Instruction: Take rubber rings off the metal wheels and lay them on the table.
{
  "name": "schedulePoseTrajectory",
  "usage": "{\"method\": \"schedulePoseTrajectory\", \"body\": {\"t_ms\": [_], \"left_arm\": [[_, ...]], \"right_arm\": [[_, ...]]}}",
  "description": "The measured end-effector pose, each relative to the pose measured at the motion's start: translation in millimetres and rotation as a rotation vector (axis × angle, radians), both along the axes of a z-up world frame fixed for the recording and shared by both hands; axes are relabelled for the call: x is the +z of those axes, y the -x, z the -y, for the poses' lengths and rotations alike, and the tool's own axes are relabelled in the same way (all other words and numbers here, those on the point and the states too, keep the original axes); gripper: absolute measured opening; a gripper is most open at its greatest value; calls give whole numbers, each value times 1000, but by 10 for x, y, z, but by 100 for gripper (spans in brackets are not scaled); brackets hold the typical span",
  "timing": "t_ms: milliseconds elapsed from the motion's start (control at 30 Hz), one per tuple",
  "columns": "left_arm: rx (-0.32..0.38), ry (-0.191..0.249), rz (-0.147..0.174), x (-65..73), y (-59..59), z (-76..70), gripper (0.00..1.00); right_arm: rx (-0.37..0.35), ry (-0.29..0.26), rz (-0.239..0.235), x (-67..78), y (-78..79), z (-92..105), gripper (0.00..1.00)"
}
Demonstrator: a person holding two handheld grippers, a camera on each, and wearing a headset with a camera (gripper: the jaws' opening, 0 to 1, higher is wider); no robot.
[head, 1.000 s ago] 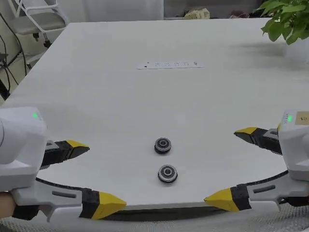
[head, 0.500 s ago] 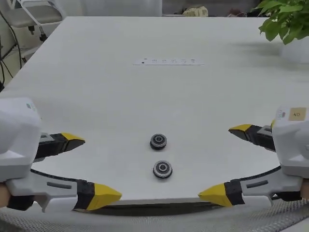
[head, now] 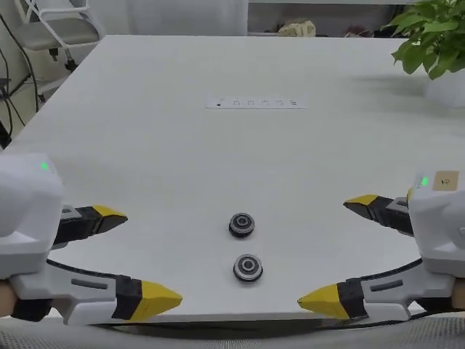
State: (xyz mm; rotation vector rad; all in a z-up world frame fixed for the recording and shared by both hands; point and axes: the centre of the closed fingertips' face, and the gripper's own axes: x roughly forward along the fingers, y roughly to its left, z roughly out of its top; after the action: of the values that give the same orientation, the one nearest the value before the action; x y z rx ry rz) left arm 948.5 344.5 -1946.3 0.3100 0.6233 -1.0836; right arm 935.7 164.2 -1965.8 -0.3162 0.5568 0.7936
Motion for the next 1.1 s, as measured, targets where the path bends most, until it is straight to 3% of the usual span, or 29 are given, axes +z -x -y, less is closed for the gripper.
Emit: {"method": "schedulePoseTrajectory", "body": {"t_ms": [667, 800, 1100], "left_arm": [[24, 0, 23, 28, -143, -60, 79], [14, 9, 41, 36, -167, -19, 78], [-19, 10, 46, 10, -226, 100, 78]], "right_arm": [[32, 11, 9, -47, -201, -41, 96], [28, 15, 12, -73, -220, -11, 95], [30, 15, 20, -83, -240, -9, 94]]}}
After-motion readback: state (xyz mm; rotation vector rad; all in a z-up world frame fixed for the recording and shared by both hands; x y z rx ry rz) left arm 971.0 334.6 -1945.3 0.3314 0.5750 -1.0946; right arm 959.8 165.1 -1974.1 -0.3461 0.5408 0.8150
